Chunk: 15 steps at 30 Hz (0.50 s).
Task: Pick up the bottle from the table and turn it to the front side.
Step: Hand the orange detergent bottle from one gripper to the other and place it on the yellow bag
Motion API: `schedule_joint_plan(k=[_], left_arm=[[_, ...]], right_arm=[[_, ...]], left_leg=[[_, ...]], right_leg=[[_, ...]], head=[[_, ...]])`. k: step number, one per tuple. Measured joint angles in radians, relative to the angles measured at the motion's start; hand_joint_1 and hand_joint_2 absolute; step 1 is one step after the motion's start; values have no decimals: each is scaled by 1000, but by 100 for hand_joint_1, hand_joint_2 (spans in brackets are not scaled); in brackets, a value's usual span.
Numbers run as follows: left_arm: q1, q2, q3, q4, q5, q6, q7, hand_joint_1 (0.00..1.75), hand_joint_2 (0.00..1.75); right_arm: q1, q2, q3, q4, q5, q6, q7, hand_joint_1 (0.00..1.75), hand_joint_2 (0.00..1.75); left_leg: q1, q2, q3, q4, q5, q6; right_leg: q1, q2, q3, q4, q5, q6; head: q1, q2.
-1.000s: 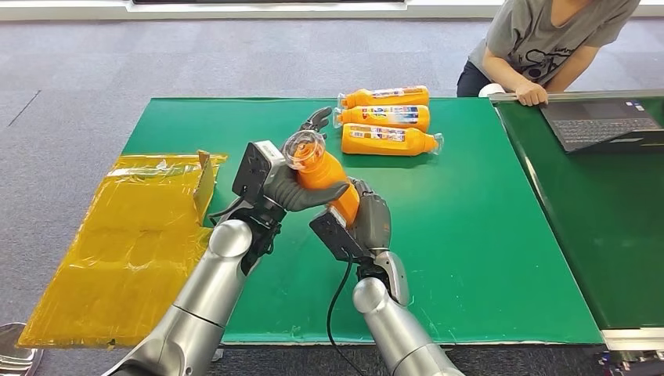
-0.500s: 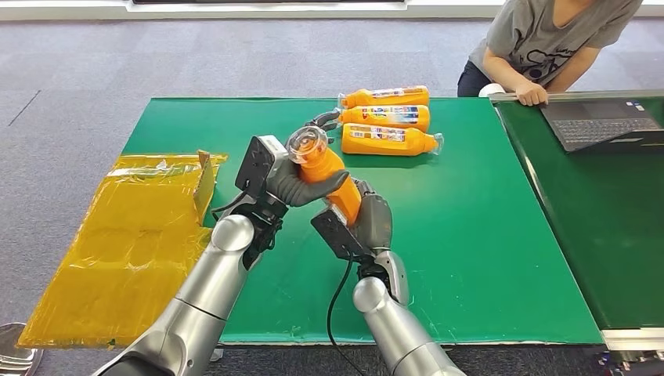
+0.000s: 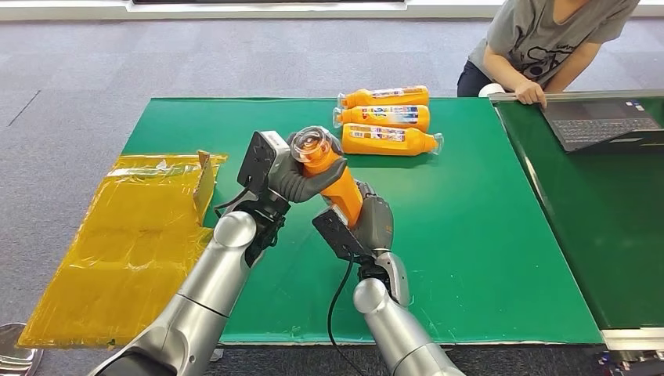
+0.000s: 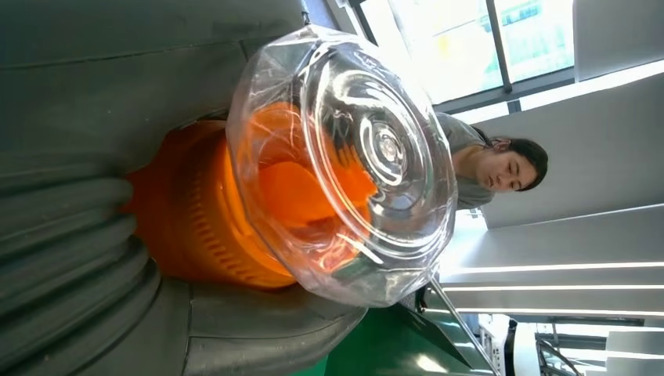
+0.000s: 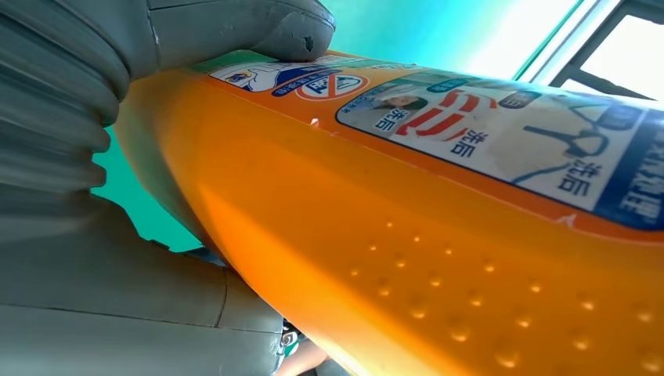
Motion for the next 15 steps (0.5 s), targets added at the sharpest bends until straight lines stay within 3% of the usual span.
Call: schedule_joint_plan(k=[15], left_arm=[[-5, -2, 0, 10, 2, 0, 0, 175, 175]], right_arm=[[1, 0, 0, 0, 2, -2, 6, 175, 175]], left_leg=[[0, 0, 0, 0, 0, 0]], right_leg=[[0, 0, 0, 0, 0, 0]], head=[[0, 0]])
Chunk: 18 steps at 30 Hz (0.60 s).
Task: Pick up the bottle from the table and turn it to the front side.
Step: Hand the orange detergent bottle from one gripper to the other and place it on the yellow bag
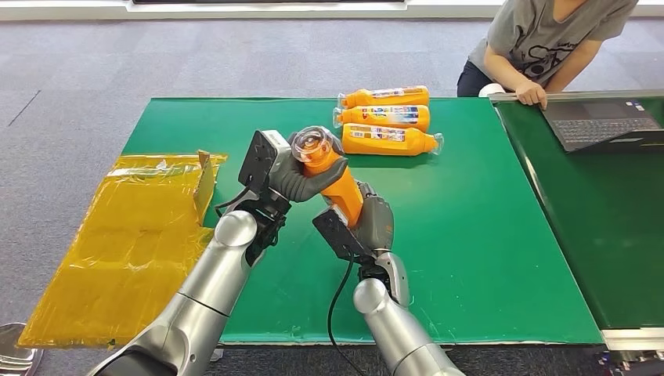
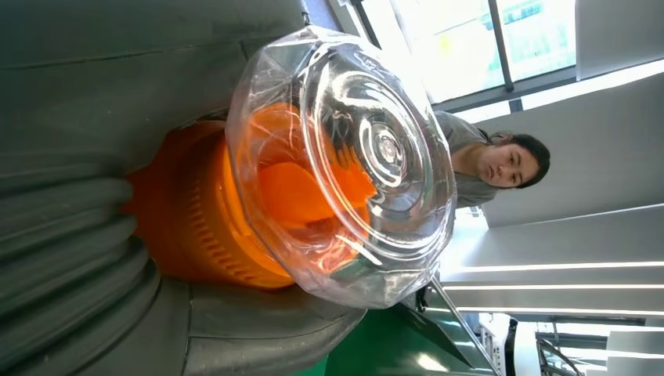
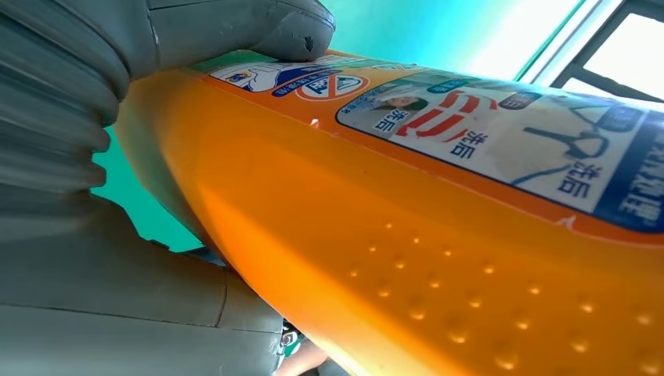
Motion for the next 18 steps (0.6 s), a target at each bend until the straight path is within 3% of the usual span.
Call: schedule_joint_plan(k=[6, 7, 10, 11, 14, 18], left_arm=[[0, 0, 0, 1, 0, 0, 0, 175, 175], [0, 0, 0, 1, 0, 0, 0, 175, 175], [0, 0, 0, 0, -13, 23, -2, 175, 175], [1, 0, -1, -2, -35, 55, -2, 175, 175], [8, 0, -13, -21, -136, 180, 5, 175, 175], [6, 8, -17, -43, -176, 223, 17, 175, 175]], right_arm=[[1, 0, 0, 0, 0, 0, 2, 175, 175], [1, 0, 0, 0, 0, 0, 2, 143, 175], [1, 0, 0, 0, 1, 2, 4, 12, 175], [1, 0, 0, 0, 0, 2, 4, 0, 175], [1, 0, -1, -4, 0, 8, 3, 0, 175], [9, -2, 0, -13, 2, 13, -2, 0, 175]], left_leg=[[0, 0, 0, 0, 0, 0], [0, 0, 0, 0, 0, 0], [0, 0, 0, 0, 0, 0], [0, 0, 0, 0, 0, 0], [0, 0, 0, 0, 0, 0], [0, 1, 0, 0, 0, 0]], right_leg=[[0, 0, 0, 0, 0, 0], [0, 0, 0, 0, 0, 0], [0, 0, 0, 0, 0, 0], [0, 0, 0, 0, 0, 0], [0, 0, 0, 0, 0, 0], [0, 0, 0, 0, 0, 0]], head=[[0, 0], [0, 0], [0, 0], [0, 0], [0, 0], [0, 0]])
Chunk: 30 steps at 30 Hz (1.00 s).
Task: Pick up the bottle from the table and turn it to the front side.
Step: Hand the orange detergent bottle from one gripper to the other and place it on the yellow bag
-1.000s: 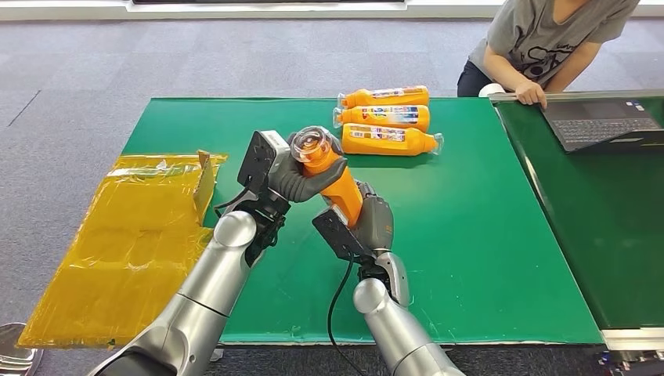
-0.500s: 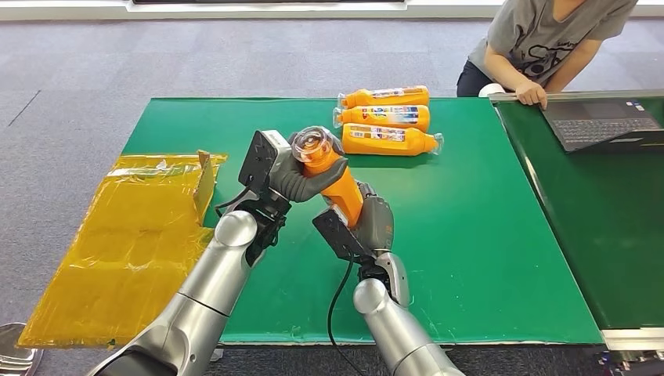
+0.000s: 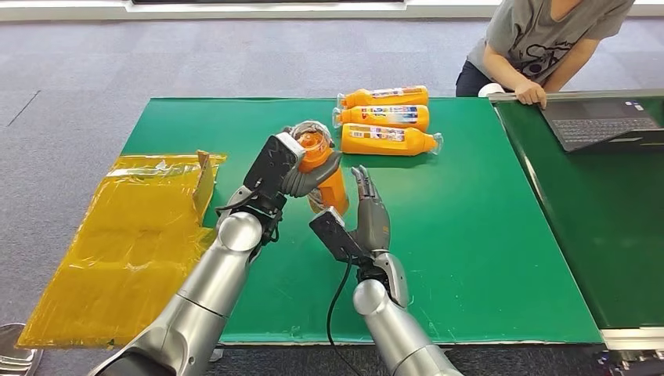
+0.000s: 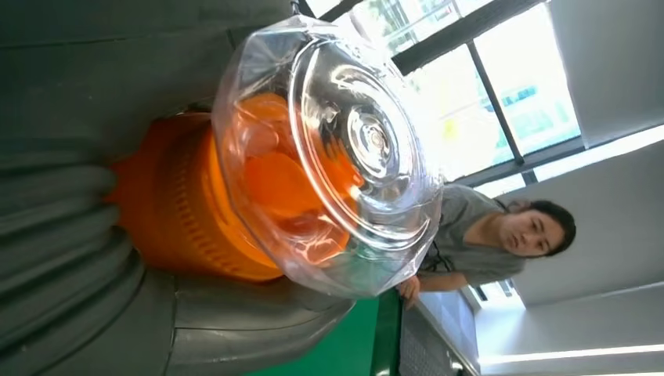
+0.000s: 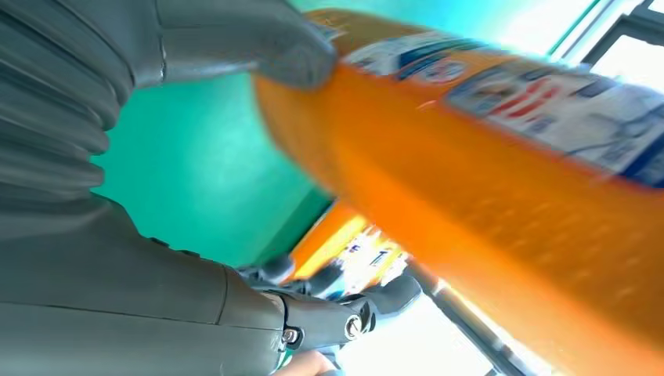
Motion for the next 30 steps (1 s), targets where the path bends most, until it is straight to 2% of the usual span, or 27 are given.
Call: schedule_joint_plan(k=[3, 7, 20, 22, 24, 26, 30], left_arm=[[0, 3, -1, -8, -2, 4, 1, 175, 175], [1, 4, -1, -12, -6, 8, 2, 175, 175], [1, 25, -2, -78, -298, 253, 42, 175, 175], [-2, 28, -12, -79, -435, 331, 91, 175, 175], [-10, 34, -38, -74, -668, 436, 185, 175, 175], [-20, 41, -67, -68, -838, 496, 254, 175, 175], [-26, 46, -93, -57, -899, 511, 280, 175, 175]], right_arm=[[1, -1, 0, -3, 0, 0, -2, 0, 175], [3, -1, 0, -7, 1, 0, -3, 0, 0], [25, -21, -4, -47, 10, -30, 9, 0, 0], [31, -24, -6, -52, 11, -37, 12, 0, 0], [38, -27, -7, -59, 13, -42, 16, 0, 0], [43, -30, -8, -66, 13, -43, 21, 0, 0], [48, -32, -8, -76, 18, -43, 25, 0, 0]], left_leg=[[0, -1, 0, 0, 1, 0], [0, 0, 0, 0, 1, 0], [0, 0, 0, 0, 1, 0], [0, 0, 0, 0, 1, 0], [0, 0, 0, 0, 1, 0], [0, -1, 0, 0, 1, 0], [0, 1, 0, 0, 1, 0]], right_leg=[[0, -1, 0, 0, 0, 0], [0, 0, 0, 0, 0, 0], [0, 0, 0, 0, 0, 0], [0, 0, 0, 0, 0, 0], [0, 0, 0, 0, 0, 0], [0, 0, 0, 0, 0, 0], [0, 0, 0, 0, 1, -1]], head=[[0, 0], [0, 0], [0, 0], [0, 0], [0, 0], [0, 0], [0, 0]])
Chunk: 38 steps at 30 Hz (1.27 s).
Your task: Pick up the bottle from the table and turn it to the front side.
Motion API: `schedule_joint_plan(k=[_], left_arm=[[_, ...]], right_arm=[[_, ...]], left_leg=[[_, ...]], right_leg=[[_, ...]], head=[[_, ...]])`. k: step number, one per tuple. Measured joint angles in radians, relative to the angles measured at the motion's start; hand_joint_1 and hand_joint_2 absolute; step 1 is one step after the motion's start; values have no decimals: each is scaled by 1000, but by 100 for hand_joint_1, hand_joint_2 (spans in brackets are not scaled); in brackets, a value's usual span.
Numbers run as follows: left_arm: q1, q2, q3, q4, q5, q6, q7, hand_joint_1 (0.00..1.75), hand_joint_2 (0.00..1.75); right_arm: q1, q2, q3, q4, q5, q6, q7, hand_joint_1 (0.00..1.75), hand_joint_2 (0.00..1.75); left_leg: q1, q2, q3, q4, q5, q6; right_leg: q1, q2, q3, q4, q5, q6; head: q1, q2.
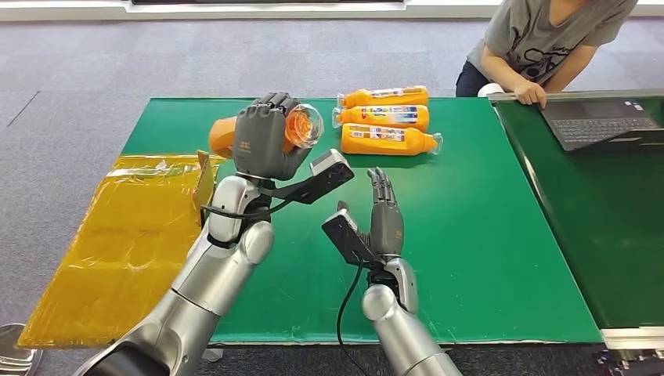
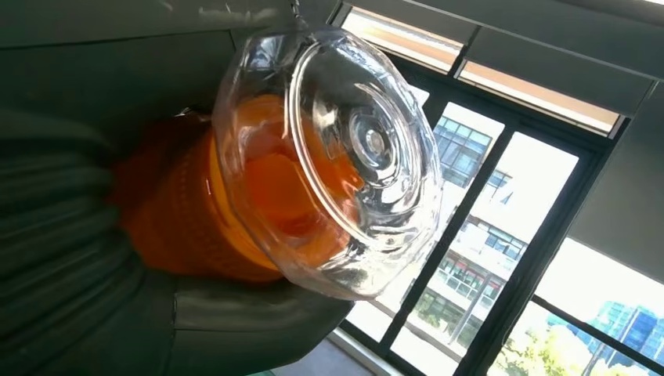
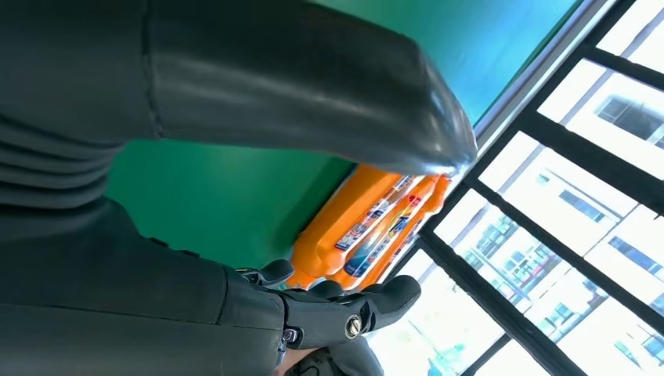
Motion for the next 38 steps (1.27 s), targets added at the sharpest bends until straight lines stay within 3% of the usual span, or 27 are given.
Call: schedule_joint_plan(k=[6, 11, 16, 22, 28, 38], left_arm=[[-1, 4, -15, 10, -47, 9, 25, 175, 175], [-4, 25, -34, 22, -375, 68, 220, 175, 175], [-20, 105, -136, 47, -399, 89, 462, 175, 175], [-33, 209, -284, 89, -400, 15, 633, 175, 175], [-25, 281, -360, 138, -400, -53, 673, 175, 175], [16, 335, -365, 153, -400, -94, 689, 175, 175]], right_arm=[[3, -2, -4, -7, 2, 0, 1, 0, 0], [14, -3, -17, -15, 8, 0, 1, 0, 0], [39, -3, -31, -23, 8, -4, -1, 0, 0], [81, -9, -50, -52, 0, -13, -1, 0, 0], [110, -19, -63, -85, 2, -12, 6, 0, 0], [138, -28, -64, -139, 19, -2, 28, 0, 0]], left_leg=[[0, 0, 0, 0, 0, 0], [0, 0, 0, 0, 0, 0], [0, 1, 0, 0, 0, 0], [0, 3, 0, 0, 0, 0], [0, 2, 0, 0, 0, 0], [0, 2, 0, 0, 0, -1]], right_leg=[[0, 1, 0, 0, 0, 0], [0, 1, 0, 0, 1, 0], [0, 1, -1, 0, 1, 0], [0, 2, -1, 0, 1, 0], [0, 2, -1, 0, 1, 0], [1, 2, -1, 0, 1, 0]], head=[[0, 0], [0, 0], [0, 0], [0, 0], [0, 0], [0, 0]])
